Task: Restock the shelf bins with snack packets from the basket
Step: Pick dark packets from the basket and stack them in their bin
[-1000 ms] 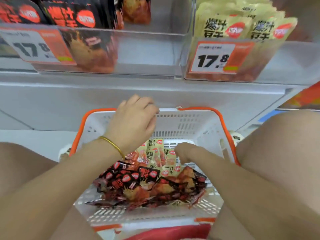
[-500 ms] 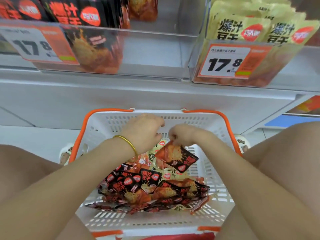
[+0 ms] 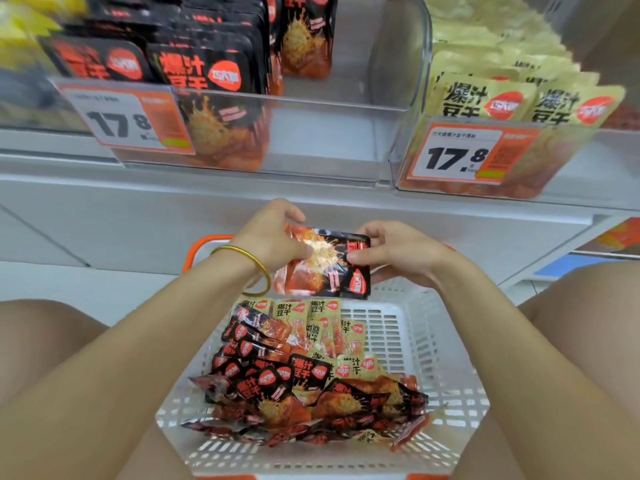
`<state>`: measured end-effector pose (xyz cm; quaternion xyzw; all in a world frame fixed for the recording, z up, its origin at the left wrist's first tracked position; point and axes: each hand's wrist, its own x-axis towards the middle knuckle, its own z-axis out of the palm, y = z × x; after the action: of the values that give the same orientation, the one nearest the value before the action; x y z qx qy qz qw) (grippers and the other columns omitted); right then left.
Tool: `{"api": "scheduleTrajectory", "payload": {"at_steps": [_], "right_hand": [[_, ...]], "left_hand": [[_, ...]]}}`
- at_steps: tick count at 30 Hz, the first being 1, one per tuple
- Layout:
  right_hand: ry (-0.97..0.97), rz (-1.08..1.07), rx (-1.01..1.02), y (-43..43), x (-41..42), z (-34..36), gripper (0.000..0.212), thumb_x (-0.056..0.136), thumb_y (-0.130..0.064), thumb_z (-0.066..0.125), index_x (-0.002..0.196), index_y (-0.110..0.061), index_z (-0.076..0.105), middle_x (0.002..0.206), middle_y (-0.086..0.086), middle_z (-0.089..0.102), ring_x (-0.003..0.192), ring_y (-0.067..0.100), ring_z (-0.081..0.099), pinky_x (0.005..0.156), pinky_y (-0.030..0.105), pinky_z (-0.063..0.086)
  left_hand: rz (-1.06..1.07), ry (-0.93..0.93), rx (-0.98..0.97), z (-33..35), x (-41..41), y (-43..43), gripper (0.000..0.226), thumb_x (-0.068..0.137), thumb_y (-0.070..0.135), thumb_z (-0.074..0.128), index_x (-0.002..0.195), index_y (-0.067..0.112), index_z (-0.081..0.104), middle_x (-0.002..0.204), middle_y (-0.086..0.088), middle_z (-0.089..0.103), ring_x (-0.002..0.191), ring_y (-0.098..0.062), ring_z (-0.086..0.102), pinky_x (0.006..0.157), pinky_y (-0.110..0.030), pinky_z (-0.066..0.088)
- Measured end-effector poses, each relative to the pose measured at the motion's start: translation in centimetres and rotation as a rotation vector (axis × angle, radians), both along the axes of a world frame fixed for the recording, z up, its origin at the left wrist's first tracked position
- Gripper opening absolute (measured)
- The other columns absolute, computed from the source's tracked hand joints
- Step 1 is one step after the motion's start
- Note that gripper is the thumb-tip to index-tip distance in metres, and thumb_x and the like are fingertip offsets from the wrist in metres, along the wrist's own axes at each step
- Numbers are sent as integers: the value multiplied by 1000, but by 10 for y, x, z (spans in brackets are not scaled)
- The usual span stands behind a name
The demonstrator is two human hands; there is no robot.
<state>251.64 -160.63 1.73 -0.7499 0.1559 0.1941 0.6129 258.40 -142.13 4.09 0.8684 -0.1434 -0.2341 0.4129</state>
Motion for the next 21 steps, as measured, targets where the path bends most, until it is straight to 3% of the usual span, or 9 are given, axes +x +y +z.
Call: {"api": "scheduleTrajectory", "payload": {"at_steps": [3, 6, 10, 12, 15, 18, 20, 21], "right_hand": [[-97, 60, -27, 4, 1, 12, 24, 82, 10, 62, 88, -12, 57, 76, 2, 67, 65, 8, 65, 63, 25, 54], [-173, 124, -65, 10, 2, 29, 23, 80, 10, 64, 86, -11, 61, 79, 5, 69, 66, 8, 66, 60, 20, 52], [-304, -98, 63, 13, -7, 49, 7, 83, -6, 65, 86, -12, 62, 71, 0, 68, 61, 9, 63, 61, 24, 53], [-339, -158, 184, 14, -14, 61, 18, 77, -18, 65, 93, -12, 61, 79, 1, 70, 71, 15, 66, 66, 31, 56], [-456, -105, 166, 27, -16, 89, 20, 75, -9, 66, 94, -12, 61, 79, 0, 72, 69, 13, 68, 59, 28, 56], [-622, -187, 35, 39, 8, 132, 19, 83, 5, 61, 94, -10, 61, 75, 0, 71, 63, 11, 66, 53, 28, 57], [-740, -280, -171, 40, 35, 160, 18, 82, -2, 66, 98, -7, 62, 85, 9, 70, 73, 21, 67, 60, 39, 59], [-789, -323, -338, 39, 51, 171, 22, 79, -11, 69, 99, -6, 62, 90, 12, 69, 80, 25, 67, 66, 44, 58]], "left_hand": [[-175, 79, 65, 0, -2, 6, 23, 78, 3, 72, 95, 13, 61, 73, 1, 56, 50, -6, 53, 52, -21, 46], [-325, 92, 23, 3, -8, 6, 14, 81, 9, 71, 79, 18, 61, 81, -5, 64, 71, -13, 58, 69, -29, 50], [-271, 75, -166, 24, -5, 9, 16, 83, 2, 66, 78, 15, 60, 83, -10, 63, 75, -15, 55, 70, -28, 45], [-185, 31, -320, 41, -1, 13, 12, 83, 2, 65, 81, 14, 62, 81, -6, 65, 73, -11, 57, 71, -26, 48], [-131, -70, -477, 75, 5, 14, 13, 83, 6, 66, 83, 19, 67, 83, 1, 70, 74, -4, 62, 75, -23, 53], [-6, -406, -547, 105, 19, 11, 9, 85, 12, 67, 86, 20, 64, 81, 5, 67, 67, 5, 59, 64, -14, 49], [158, -814, -464, 118, 36, 14, 7, 87, 20, 62, 93, 19, 62, 86, 8, 62, 76, 3, 59, 72, -16, 47], [181, -1006, -321, 119, 45, 16, 17, 88, 25, 57, 101, 16, 63, 94, 4, 64, 89, -7, 60, 81, -24, 47]]}}
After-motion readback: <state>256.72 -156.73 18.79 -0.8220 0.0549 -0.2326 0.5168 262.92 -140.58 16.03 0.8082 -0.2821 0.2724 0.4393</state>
